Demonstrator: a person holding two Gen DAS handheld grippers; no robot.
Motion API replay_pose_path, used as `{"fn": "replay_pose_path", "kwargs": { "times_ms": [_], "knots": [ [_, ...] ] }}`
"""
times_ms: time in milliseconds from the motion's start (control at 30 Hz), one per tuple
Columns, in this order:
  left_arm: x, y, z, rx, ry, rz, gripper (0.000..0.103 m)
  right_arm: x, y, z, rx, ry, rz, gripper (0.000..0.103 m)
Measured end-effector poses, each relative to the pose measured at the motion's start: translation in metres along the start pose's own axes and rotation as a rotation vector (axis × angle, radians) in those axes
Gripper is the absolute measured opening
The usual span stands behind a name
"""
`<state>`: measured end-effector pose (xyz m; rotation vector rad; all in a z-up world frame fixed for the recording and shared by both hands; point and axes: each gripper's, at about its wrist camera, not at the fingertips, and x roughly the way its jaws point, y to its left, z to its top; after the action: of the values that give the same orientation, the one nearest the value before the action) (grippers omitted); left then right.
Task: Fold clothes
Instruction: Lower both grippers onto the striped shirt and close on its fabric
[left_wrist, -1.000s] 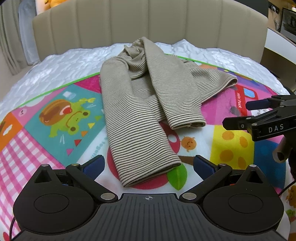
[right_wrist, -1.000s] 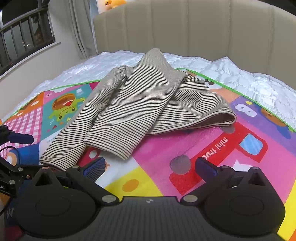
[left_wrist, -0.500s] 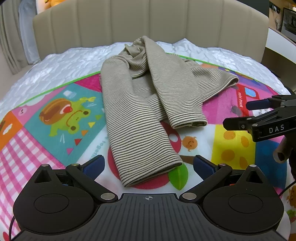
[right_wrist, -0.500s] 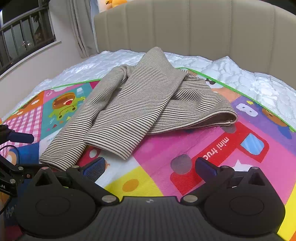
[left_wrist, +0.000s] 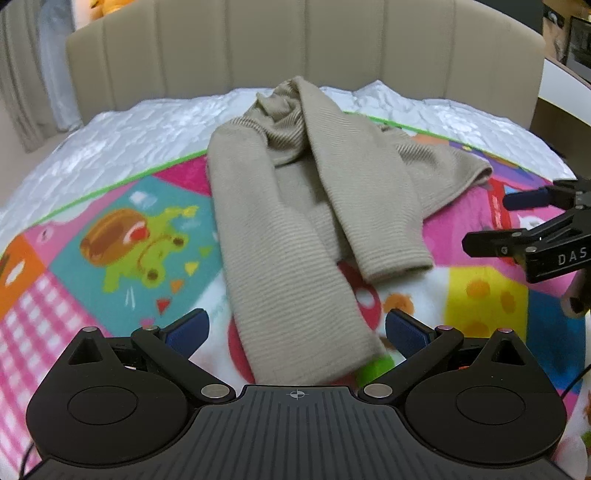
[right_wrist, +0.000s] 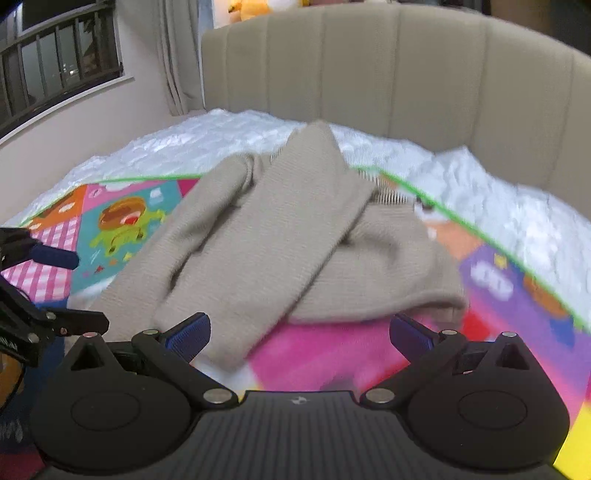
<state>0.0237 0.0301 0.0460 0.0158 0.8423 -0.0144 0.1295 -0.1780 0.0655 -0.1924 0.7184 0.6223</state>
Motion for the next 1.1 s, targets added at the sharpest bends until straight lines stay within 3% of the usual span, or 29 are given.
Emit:
{"fn": "replay_pose_path", "kwargs": {
  "times_ms": [133,367,433,533,767,867,967,1100],
  "knots": [
    [0.014,0.024,0.037,0.001,-0.061,-0.105,0.103,0.025,-0.014,0.034,0.021,-0.003,0.003,0.103],
    [0.066,0.054,0.086,0.008,0.009,-0.027,0.103,0.083,-0.034,0.086,0.07,0.059,-0.003,0.103],
    [0.081,0.061,0.093,0.0,0.06,-0.048,0.103,0.102,-0.036,0.099,0.045,0.099,-0.027,0.103],
    [0.089,0.071,0.099,-0.063,0.043,-0.095,0.103,0.128,-0.046,0.111,0.052,0.121,-0.082,0.103],
    [0.099,0.083,0.1,-0.073,0.076,-0.193,0.103,0.169,-0.088,0.081,0.368,0.19,-0.047,0.103],
    [0.1,0.087,0.097,-0.068,0.091,-0.216,0.103,0.168,-0.085,0.075,0.37,0.168,-0.048,0.103],
    [0.111,0.09,0.095,-0.036,0.127,-0.181,0.103,0.172,-0.084,0.079,0.36,0.204,-0.054,0.103],
    [0.125,0.098,0.09,-0.099,0.221,-0.202,0.1,0.164,-0.087,0.08,0.385,0.181,-0.04,0.103]
  ]
}}
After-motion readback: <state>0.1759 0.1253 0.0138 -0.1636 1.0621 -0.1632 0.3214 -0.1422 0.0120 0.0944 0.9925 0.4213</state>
